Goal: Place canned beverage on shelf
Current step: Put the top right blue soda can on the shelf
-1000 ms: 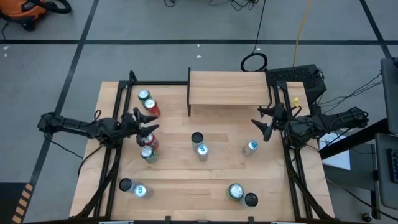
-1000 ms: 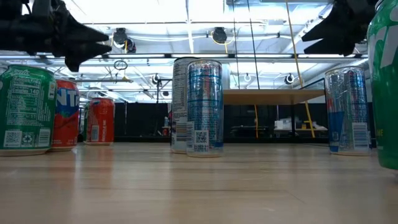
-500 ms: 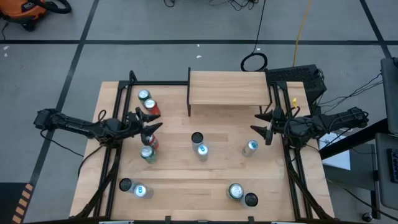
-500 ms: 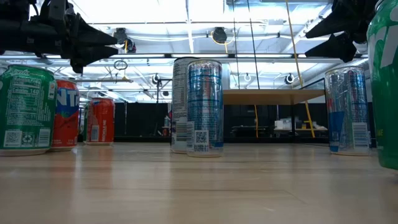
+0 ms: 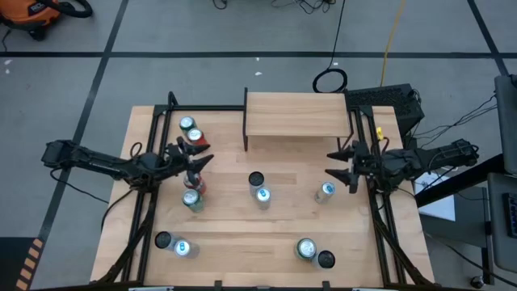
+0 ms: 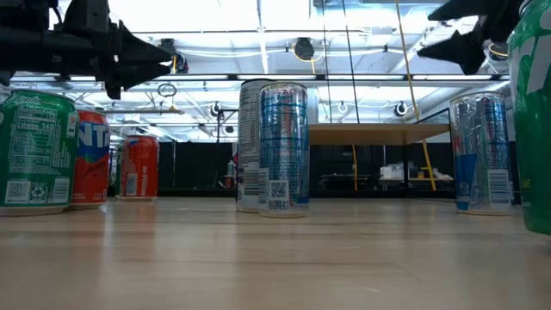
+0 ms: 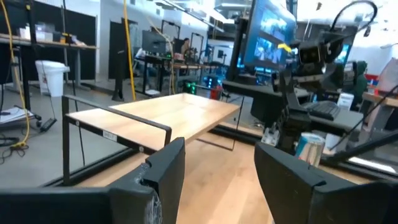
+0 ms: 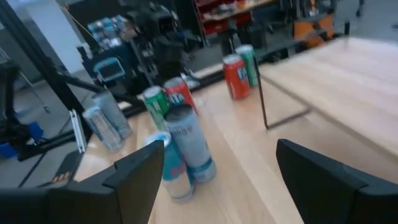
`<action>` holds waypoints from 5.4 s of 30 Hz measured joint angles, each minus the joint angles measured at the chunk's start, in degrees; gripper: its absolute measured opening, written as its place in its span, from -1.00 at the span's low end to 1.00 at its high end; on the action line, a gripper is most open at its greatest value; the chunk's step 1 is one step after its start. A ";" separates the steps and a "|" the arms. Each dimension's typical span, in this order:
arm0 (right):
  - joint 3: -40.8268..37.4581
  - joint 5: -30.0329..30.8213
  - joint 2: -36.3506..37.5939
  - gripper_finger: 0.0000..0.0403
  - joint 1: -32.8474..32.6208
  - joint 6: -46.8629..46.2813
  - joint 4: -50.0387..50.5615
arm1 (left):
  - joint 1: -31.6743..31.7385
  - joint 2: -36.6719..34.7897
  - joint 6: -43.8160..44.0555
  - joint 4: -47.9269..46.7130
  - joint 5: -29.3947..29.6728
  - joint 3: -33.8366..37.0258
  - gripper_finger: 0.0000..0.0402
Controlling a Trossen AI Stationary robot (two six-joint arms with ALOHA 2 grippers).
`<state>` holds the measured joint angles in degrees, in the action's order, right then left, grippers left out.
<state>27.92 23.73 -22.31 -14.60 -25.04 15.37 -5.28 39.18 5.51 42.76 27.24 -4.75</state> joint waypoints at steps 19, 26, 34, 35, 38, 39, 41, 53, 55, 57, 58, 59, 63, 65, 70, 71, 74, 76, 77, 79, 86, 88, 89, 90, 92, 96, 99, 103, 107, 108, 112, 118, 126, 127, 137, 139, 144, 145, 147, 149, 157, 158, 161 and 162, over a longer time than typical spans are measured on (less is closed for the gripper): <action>8.57 -7.73 -9.63 0.49 -1.49 -11.75 23.04 | 0.00 12.00 4.69 -6.37 -3.14 -7.74 -0.04; 8.57 -7.05 -12.88 0.49 -5.48 -12.65 24.33 | 0.00 12.22 4.68 -7.81 -3.10 -7.89 -0.04; 6.35 -4.14 -17.24 0.49 -9.08 -13.03 22.82 | 0.00 12.20 4.73 -9.52 -3.05 -7.88 -0.04; 5.96 -4.09 -17.67 0.49 -9.44 -13.51 22.35 | 0.00 12.20 4.73 -9.52 -3.03 -7.87 -0.04; 5.33 -3.99 -18.84 0.49 -10.34 -14.83 21.04 | 0.00 12.20 4.69 -9.48 -3.01 -7.87 -0.04; 5.23 -3.97 -19.19 0.49 -10.65 -15.07 20.60 | 0.00 12.20 4.70 -9.49 -3.01 -7.87 -0.04; 5.20 -3.23 -19.92 0.49 -11.20 -15.79 20.28 | 0.00 12.20 4.71 -9.48 -2.99 -7.87 -0.04; 5.18 0.34 -24.20 0.24 -12.97 -19.91 21.62 | 0.00 12.20 4.69 -9.43 -2.75 -7.87 -0.04; 5.18 0.53 -24.40 0.13 -12.95 -19.91 21.55 | 0.00 12.20 4.70 -9.42 -2.75 -7.87 -0.04; 5.18 0.63 -24.46 0.10 -12.95 -20.00 21.55 | 0.00 12.20 4.71 -9.26 -2.75 -7.87 -0.04; 5.18 0.67 -24.42 0.10 -12.95 -20.19 21.57 | 0.00 12.20 4.73 -9.12 -2.75 -7.87 -0.04; 5.18 0.67 -24.23 0.10 -12.91 -20.21 21.60 | 0.00 12.20 4.73 -8.77 -2.75 -7.87 -0.04; 5.89 0.45 -23.37 0.10 -12.69 -19.61 22.14 | 0.00 12.21 4.66 -9.11 -2.76 -9.09 -0.04; 8.01 1.27 -23.16 0.10 -12.27 -18.84 22.63 | 0.00 12.20 3.94 -10.14 -2.77 -10.94 -0.04; 16.13 4.84 -23.45 0.11 -10.01 -13.35 27.28 | 0.19 12.20 1.36 -17.15 -2.75 -17.44 -0.02; 18.09 5.48 -23.47 0.11 -9.24 -12.05 28.40 | 0.38 12.18 0.36 -17.99 -2.75 -18.70 -0.01; 23.88 7.53 -23.50 0.11 -6.70 -8.59 31.84 | 1.63 12.18 -1.98 -20.82 -2.81 -21.84 0.05; 27.32 7.84 -23.57 0.11 -4.88 -6.03 33.75 | 2.80 12.18 -3.16 -22.03 -3.51 -23.62 0.11; 28.81 7.86 -23.63 0.11 -3.96 -4.54 34.05 | 3.56 12.18 -3.46 -22.84 -4.26 -24.48 0.14; 31.54 7.74 -23.69 0.11 -2.15 -1.77 33.86 | 5.18 12.20 -4.32 -24.26 -6.48 -25.68 0.19; 38.98 4.47 -26.67 0.11 3.32 5.53 34.01 | 11.25 16.75 -4.41 -23.79 -18.14 -30.09 0.30; 40.25 2.95 -28.26 0.11 4.63 7.32 33.74 | 12.34 19.53 -4.58 -23.87 -20.17 -31.90 0.30; 40.72 1.92 -29.16 0.11 5.26 8.22 33.39 | 12.71 21.06 -5.01 -23.80 -21.01 -33.07 0.30; 41.10 0.55 -30.09 0.11 5.83 9.01 32.97 | 12.98 22.60 -5.88 -23.74 -21.52 -34.19 0.30; 41.81 -2.18 -31.90 0.11 6.71 10.90 31.91 | 13.15 25.50 -8.15 -23.33 -21.73 -36.24 0.30; 42.88 -4.86 -34.11 0.12 7.58 15.17 29.63 | 13.14 30.84 -9.49 -22.20 -22.76 -39.86 0.30; 44.40 -6.24 -35.02 0.12 8.94 18.14 29.40 | 13.57 34.45 -10.40 -21.00 -25.71 -42.55 0.30; 46.92 -11.95 -35.91 0.12 11.43 22.00 27.84 | 14.86 39.03 -10.35 -20.95 -32.49 -46.62 0.30; 48.50 -19.40 -37.46 0.12 14.20 25.58 27.30 | 16.07 43.39 -8.91 -20.86 -40.02 -50.94 0.30; 48.57 -21.47 -37.98 0.12 14.79 26.29 27.22 | 16.28 44.50 -8.92 -20.79 -41.79 -51.88 0.30; 48.59 -27.94 -40.21 0.12 16.35 29.10 26.49 | 16.84 48.96 -8.84 -21.00 -47.38 -55.22 0.30; 48.59 -35.57 -42.83 0.12 17.83 32.60 25.69 | 16.90 53.80 -8.86 -20.90 -54.40 -58.71 0.30; 48.61 -43.07 -44.34 0.12 21.00 35.74 24.40 | 16.90 57.82 -8.65 -21.01 -64.33 -62.67 0.30; 48.61 -43.60 -44.54 0.12 21.27 35.89 24.36 | 16.89 58.11 -8.20 -21.02 -64.44 -63.03 0.30; 48.61 -47.01 -46.24 0.12 23.12 39.27 22.58 | 16.98 60.36 -4.32 -21.68 -66.31 -65.56 0.30; 48.61 -48.12 -46.36 0.12 23.27 39.84 21.44 | 16.93 61.00 -4.29 -22.62 -66.65 -66.38 0.30; 48.61 -48.45 -46.37 0.12 23.27 42.81 20.91 | 16.89 61.65 -4.30 -25.15 -67.82 -67.71 0.30; 48.61 -49.11 -46.36 0.12 23.27 43.60 20.76 | 16.89 61.72 -4.32 -25.30 -67.80 -67.75 0.30; 48.61 -50.10 -46.38 0.12 23.29 44.62 20.07 | 16.80 61.75 -4.39 -25.25 -67.85 -67.78 0.30; 48.61 -50.85 -46.38 0.12 23.27 45.32 19.13 | 16.75 61.73 -4.83 -25.09 -68.14 -67.85 0.30; 48.61 -51.50 -47.05 0.12 23.24 47.19 17.38 | 15.63 61.73 -6.96 -23.84 -68.69 -67.84 0.30; 48.61 -51.48 -47.19 0.12 23.22 47.29 17.30 | 15.54 61.77 -7.40 -23.90 -68.38 -67.84 0.30; 48.61 -51.52 -47.29 0.12 23.22 47.37 17.22 | 15.28 61.77 -7.79 -23.83 -67.73 -67.84 0.26; 48.61 -51.50 -47.28 0.12 23.22 47.44 17.31 | 15.27 61.77 -8.07 -23.73 -67.51 -67.84 0.24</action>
<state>76.53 -27.77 -69.58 8.62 22.39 32.69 10.00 100.95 -2.56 19.03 -40.27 -72.60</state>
